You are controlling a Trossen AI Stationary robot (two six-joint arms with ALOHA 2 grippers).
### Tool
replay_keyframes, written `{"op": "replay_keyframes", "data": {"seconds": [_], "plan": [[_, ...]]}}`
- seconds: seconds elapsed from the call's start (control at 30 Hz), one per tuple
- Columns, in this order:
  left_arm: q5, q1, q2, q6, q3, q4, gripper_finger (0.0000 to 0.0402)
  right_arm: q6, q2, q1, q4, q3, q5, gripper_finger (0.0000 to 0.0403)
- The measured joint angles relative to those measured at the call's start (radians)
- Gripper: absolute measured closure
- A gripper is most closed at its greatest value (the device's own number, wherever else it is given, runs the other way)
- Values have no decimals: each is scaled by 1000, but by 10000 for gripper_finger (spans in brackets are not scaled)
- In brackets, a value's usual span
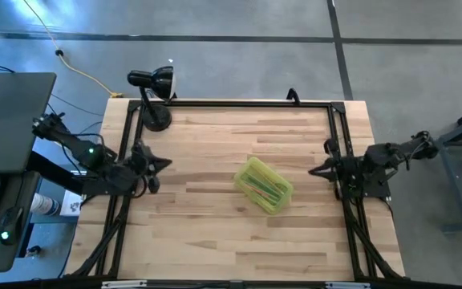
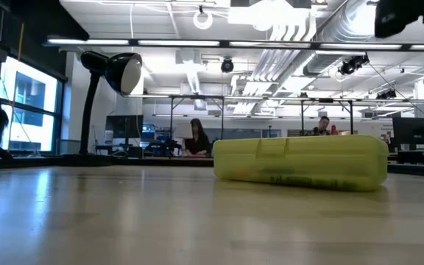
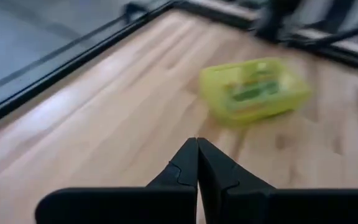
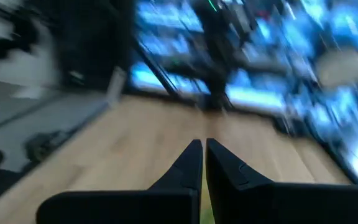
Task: Pick & place school supplies into a supply box
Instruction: Return to Home Position
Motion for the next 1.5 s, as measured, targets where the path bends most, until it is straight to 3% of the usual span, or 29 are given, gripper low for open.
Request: {"op": "replay_keyframes", "data": {"seconds": [0.17, 0.33, 0.47, 0.6, 0.8, 1.0, 1.2, 1.27, 1.4, 1.5], "plan": [[81, -4, -219, 381, -297, 458, 365, -166, -77, 6, 274, -179, -206, 402], [65, -3, -479, 525, -395, 500, 365, -85, -201, -18, 337, -287, -212, 402], [113, -3, -690, 596, -426, 494, 365, -82, -201, -42, 350, -315, -227, 403], [166, -4, -670, 596, -449, 489, 365, -82, -205, -71, 345, -314, -240, 403], [229, -3, -660, 702, -579, 748, 365, -74, -195, -111, 348, -314, -326, 403], [275, -3, -667, 889, -723, 1065, 365, -73, -196, -138, 372, -314, -218, 402], [252, -3, -679, 943, -722, 1099, 365, -26, -197, -184, 367, -314, -484, 402], [232, -2, -684, 961, -723, 1115, 365, -11, -197, -206, 367, -314, -440, 402], [189, -2, -682, 959, -723, 1069, 365, -5, -197, -253, 312, -314, -220, 402], [156, -3, -683, 886, -724, 972, 365, 33, -196, -285, 225, -314, -198, 402]]}}
